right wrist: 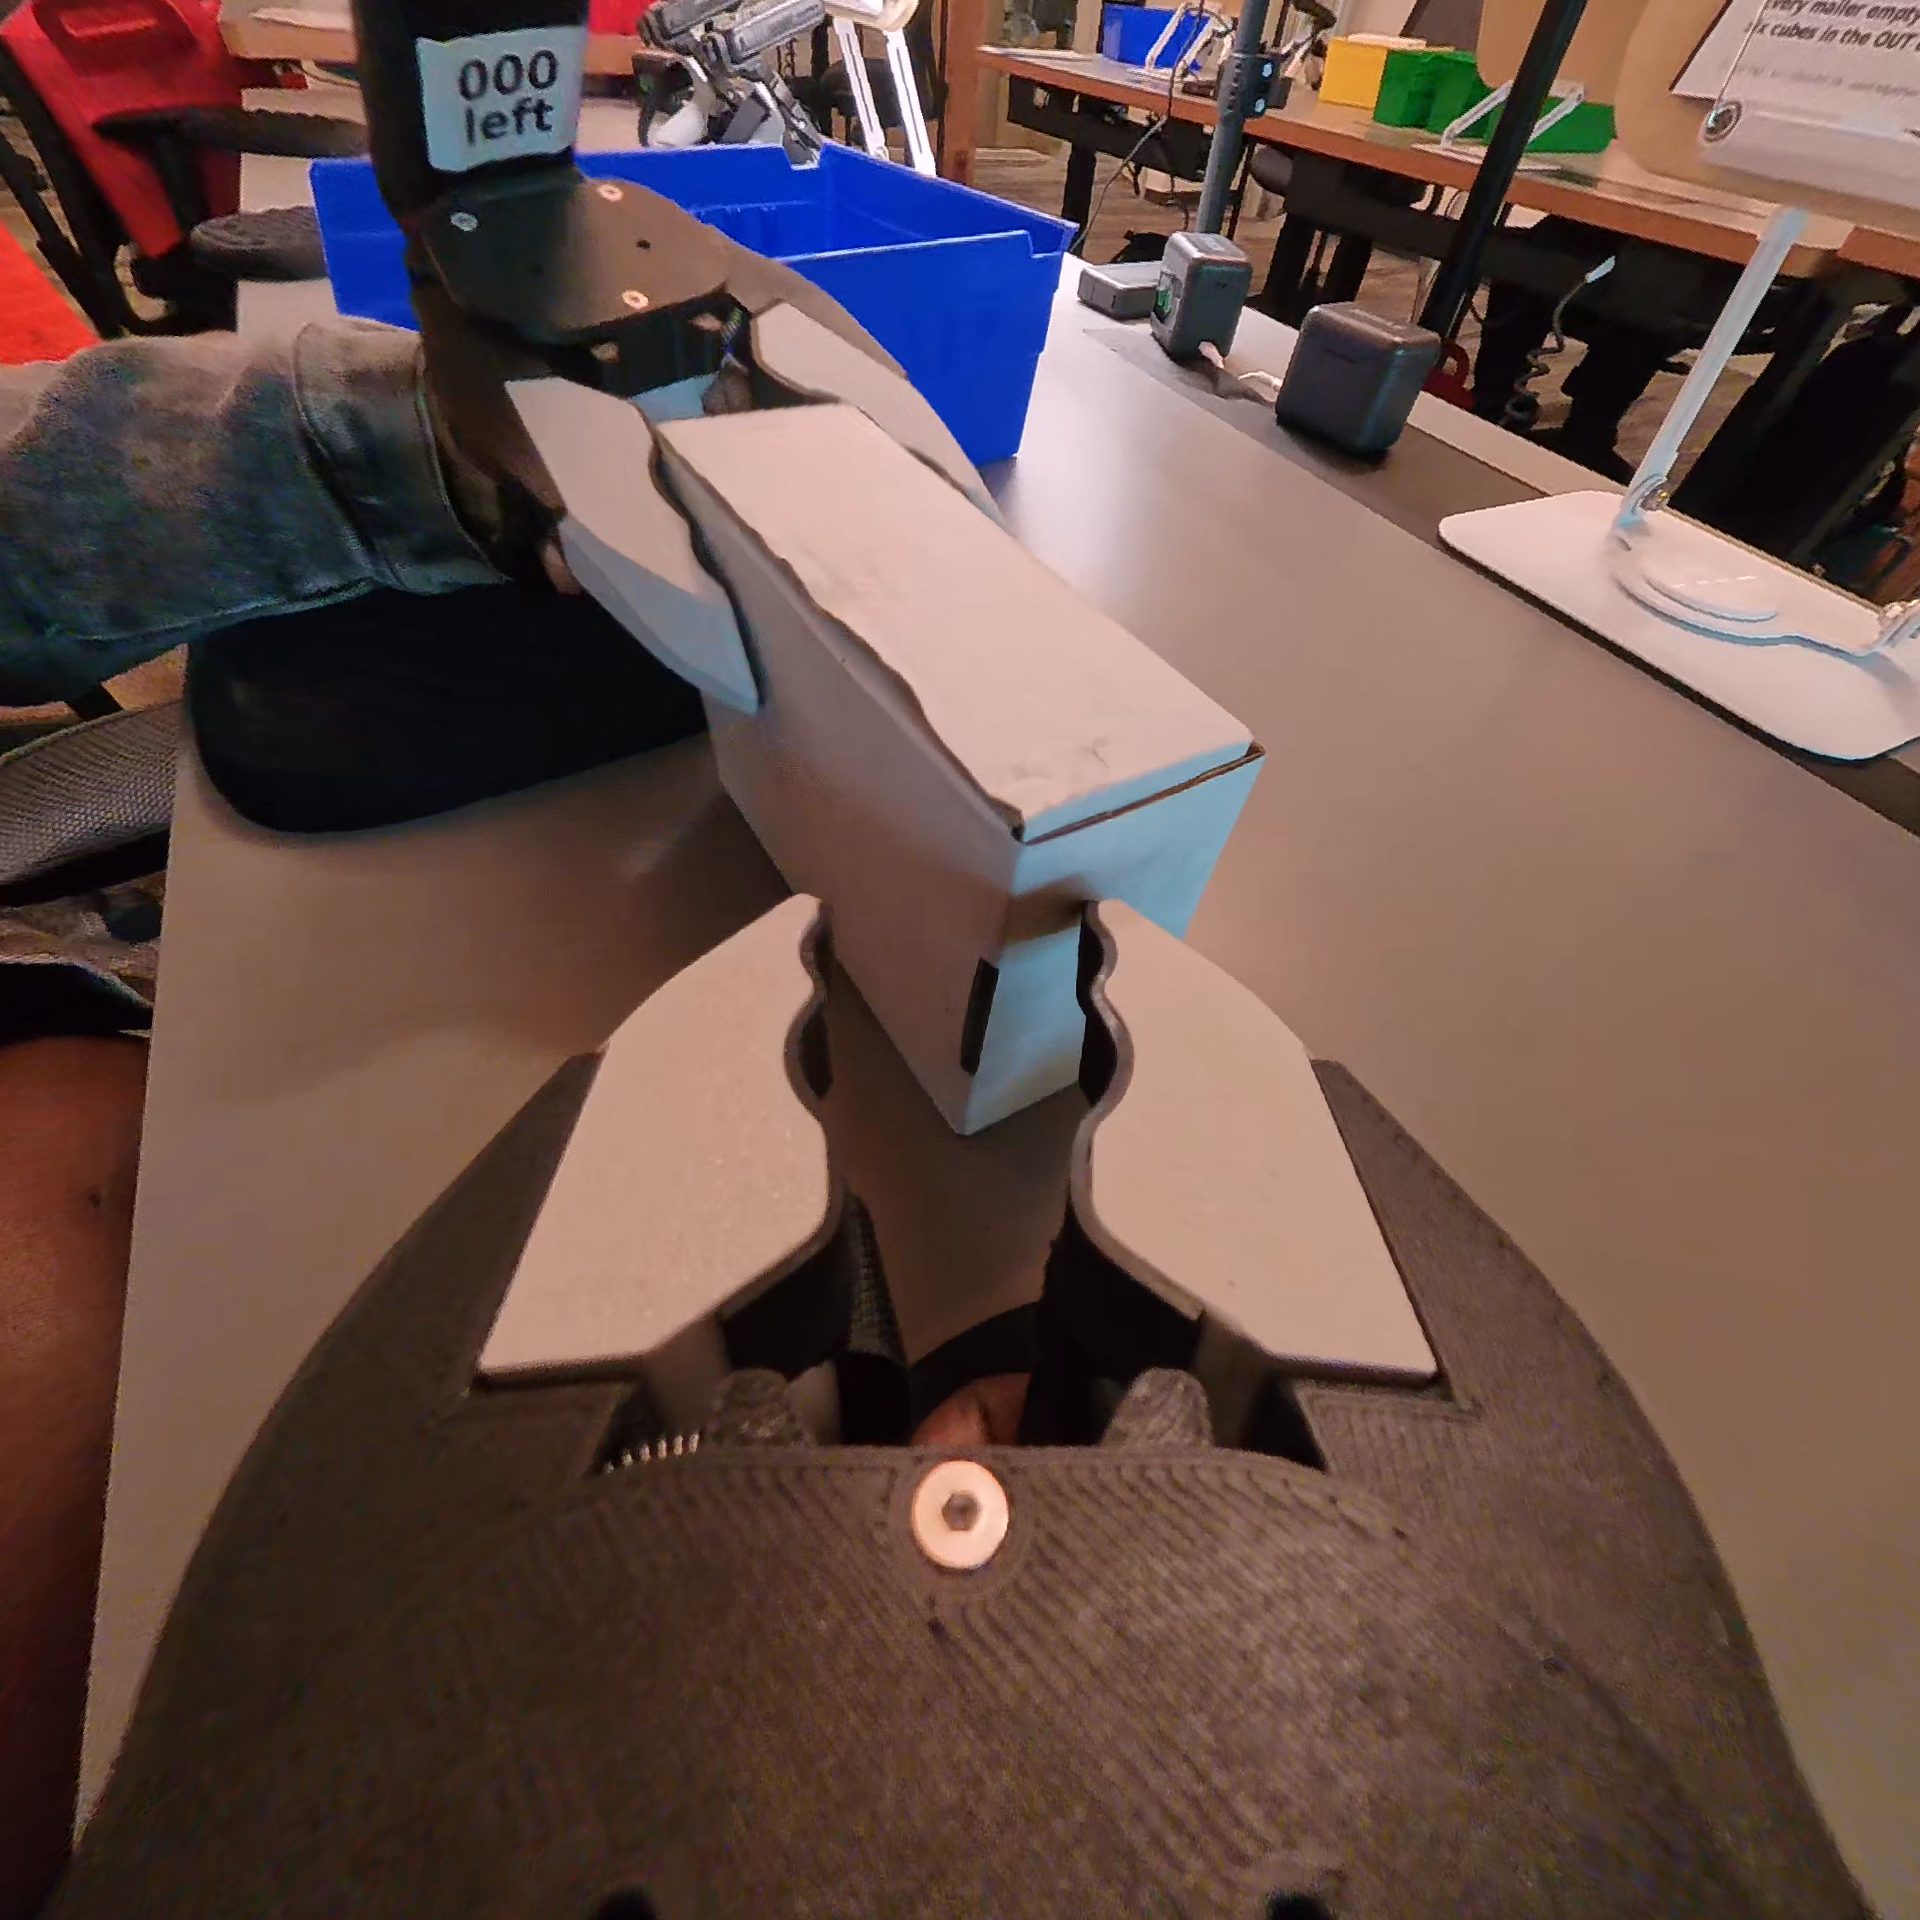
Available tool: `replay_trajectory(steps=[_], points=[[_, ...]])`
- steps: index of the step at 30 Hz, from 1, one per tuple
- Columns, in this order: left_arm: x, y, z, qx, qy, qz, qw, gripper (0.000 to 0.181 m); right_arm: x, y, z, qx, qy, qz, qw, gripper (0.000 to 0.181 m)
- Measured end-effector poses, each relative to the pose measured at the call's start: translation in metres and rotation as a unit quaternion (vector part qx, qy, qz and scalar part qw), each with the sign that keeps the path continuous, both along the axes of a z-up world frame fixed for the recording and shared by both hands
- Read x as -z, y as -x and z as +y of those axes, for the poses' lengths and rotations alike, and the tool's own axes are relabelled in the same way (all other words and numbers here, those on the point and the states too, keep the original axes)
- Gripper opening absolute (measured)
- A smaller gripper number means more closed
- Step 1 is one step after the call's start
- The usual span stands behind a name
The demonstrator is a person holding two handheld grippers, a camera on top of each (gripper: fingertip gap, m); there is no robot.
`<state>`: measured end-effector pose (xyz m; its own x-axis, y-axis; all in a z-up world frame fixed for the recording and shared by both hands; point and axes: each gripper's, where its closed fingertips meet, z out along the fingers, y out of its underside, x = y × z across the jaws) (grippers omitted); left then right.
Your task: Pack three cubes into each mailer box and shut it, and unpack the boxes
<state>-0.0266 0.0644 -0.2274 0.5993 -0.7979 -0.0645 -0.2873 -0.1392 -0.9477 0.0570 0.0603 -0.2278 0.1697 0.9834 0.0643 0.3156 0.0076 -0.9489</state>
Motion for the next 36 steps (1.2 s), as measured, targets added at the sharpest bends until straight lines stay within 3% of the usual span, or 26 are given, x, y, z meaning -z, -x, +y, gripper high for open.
replay_trajectory(steps=[4,8,17,19,23,30,32,36], points=[[-0.019,-0.009,0.0,-0.029,-0.001,-0.036,0.999,0.084,0.001,-0.003,0.004,0.013,0.007,-0.004,1.0,0.046],[-0.001,-0.015,0.001,-0.021,0.016,-0.039,0.999,0.085,0.0,-0.009,0.011,0.031,0.004,-0.004,0.999,0.043],[0.006,-0.016,0.0,-0.019,0.017,-0.016,1.0,0.084,0.0,-0.014,0.011,0.024,0.007,-0.01,1.0,0.039],[0.007,-0.018,-0.001,-0.014,0.016,-0.007,1.0,0.083,-0.003,-0.018,0.01,0.013,-0.025,-0.022,0.999,0.039],[0.007,-0.02,-0.003,0.001,0.019,-0.008,1.0,0.083,-0.045,-0.018,0.007,0.01,-0.17,0.03,0.985,0.042],[0.008,-0.022,-0.007,0.013,0.019,0.001,1.0,0.083,-0.046,0.009,-0.001,-0.017,-0.357,-0.099,0.929,0.023],[0.009,-0.023,-0.008,0.02,0.02,0.003,1.0,0.083,-0.045,0.012,0.0,-0.021,-0.38,-0.12,0.917,0.021],[0.009,-0.023,-0.008,0.018,0.021,0.004,1.0,0.083,-0.043,0.013,-0.008,-0.047,-0.362,-0.121,0.923,0.021]])
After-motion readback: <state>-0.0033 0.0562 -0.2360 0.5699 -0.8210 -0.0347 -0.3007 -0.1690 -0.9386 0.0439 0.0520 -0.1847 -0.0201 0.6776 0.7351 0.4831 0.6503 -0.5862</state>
